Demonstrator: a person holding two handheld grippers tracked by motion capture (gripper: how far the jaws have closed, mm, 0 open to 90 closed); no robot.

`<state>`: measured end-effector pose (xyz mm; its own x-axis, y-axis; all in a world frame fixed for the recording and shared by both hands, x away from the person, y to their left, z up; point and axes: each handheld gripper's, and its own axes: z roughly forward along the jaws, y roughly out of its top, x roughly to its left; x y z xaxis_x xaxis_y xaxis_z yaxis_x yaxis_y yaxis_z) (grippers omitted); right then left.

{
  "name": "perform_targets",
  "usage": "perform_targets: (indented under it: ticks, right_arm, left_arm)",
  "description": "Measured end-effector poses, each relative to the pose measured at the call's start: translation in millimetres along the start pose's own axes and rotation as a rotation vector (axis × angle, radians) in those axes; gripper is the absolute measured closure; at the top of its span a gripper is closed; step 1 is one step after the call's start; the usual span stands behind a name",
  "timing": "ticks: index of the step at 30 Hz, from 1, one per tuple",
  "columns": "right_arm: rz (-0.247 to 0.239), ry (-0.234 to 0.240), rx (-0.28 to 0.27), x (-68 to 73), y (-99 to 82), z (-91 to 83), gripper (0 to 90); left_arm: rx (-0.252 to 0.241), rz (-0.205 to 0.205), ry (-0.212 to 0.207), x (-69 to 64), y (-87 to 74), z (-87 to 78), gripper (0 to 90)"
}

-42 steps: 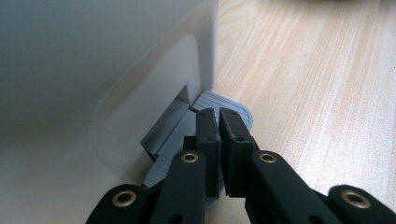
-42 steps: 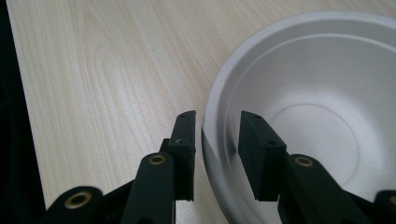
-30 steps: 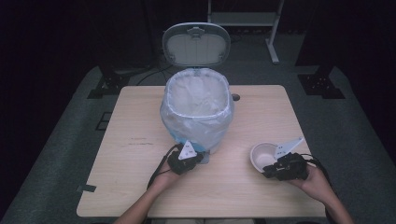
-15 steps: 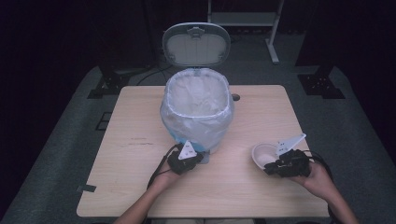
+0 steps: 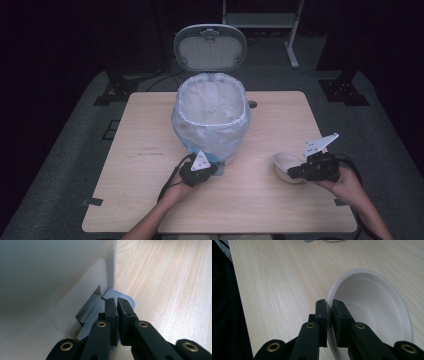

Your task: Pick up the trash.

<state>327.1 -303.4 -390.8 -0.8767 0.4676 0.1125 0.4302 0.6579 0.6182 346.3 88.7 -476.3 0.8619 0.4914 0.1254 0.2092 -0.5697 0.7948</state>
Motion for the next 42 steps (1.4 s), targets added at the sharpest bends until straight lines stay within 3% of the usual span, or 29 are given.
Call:
perform_targets:
  ticks: [19,42]
  right_arm:
    - [0.041,0.031,-0.041,-9.6,8.5,-16.7,84.3]
    - [0.018,0.089,-0.058,-5.7,30.6,-37.0,86.2]
  left_arm:
    - [0.000,0.000,-0.001,0.2,0.0,0.0,87.6]
    - [-0.005,-0.008,-0.003,-0.3,-0.1,0.4,87.6]
